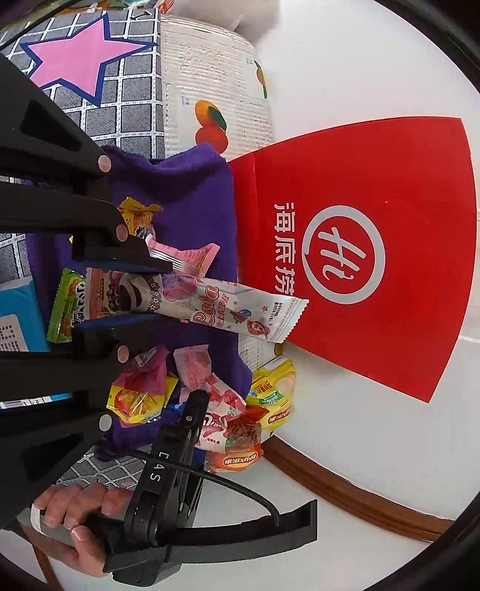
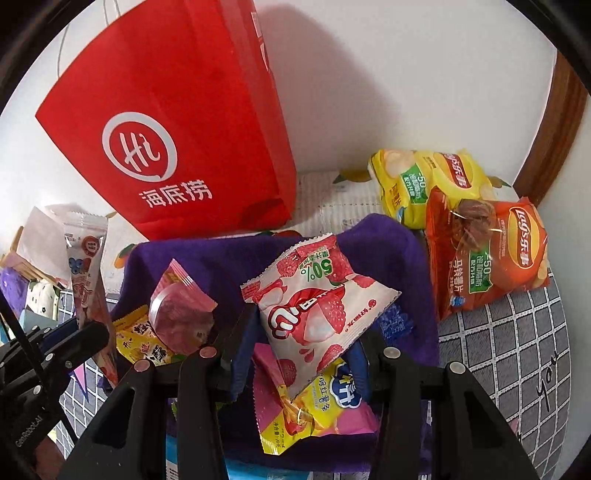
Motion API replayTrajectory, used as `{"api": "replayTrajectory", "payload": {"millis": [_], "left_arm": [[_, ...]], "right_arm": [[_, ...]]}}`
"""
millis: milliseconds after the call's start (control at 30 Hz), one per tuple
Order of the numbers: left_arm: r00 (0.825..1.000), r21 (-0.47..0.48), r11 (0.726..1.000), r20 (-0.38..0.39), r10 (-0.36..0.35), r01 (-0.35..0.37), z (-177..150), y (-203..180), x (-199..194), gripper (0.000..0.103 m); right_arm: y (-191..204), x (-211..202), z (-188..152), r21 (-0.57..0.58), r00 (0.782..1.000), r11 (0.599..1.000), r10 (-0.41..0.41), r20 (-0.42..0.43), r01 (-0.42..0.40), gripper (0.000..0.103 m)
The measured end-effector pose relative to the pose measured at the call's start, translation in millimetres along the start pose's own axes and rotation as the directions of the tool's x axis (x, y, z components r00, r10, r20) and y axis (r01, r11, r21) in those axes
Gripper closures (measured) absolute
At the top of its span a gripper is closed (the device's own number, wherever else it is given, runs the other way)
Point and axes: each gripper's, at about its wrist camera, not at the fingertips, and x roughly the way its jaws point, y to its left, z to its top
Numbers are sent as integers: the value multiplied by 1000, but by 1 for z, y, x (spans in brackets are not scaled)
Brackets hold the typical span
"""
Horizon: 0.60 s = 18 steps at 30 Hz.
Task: Organize snacks
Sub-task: 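Carry the stick packet and strawberry bag over the purple towel, then open both tools to drop the stick packet and strawberry bag onto the towel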
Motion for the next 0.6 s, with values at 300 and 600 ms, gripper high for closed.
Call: {"api": "replayTrajectory", "payload": {"millis": [300, 600], "left_arm": [[1000, 5, 1000, -3, -1, 1, 0, 0, 1, 84], [1000, 1, 1000, 1, -9, 9, 0, 0, -2, 84]], "right_arm": [[-2, 4, 0, -2, 1000, 1000, -6, -23, 6, 57], [3, 11, -1, -24, 999, 1000, -4, -50, 3, 57]]}}
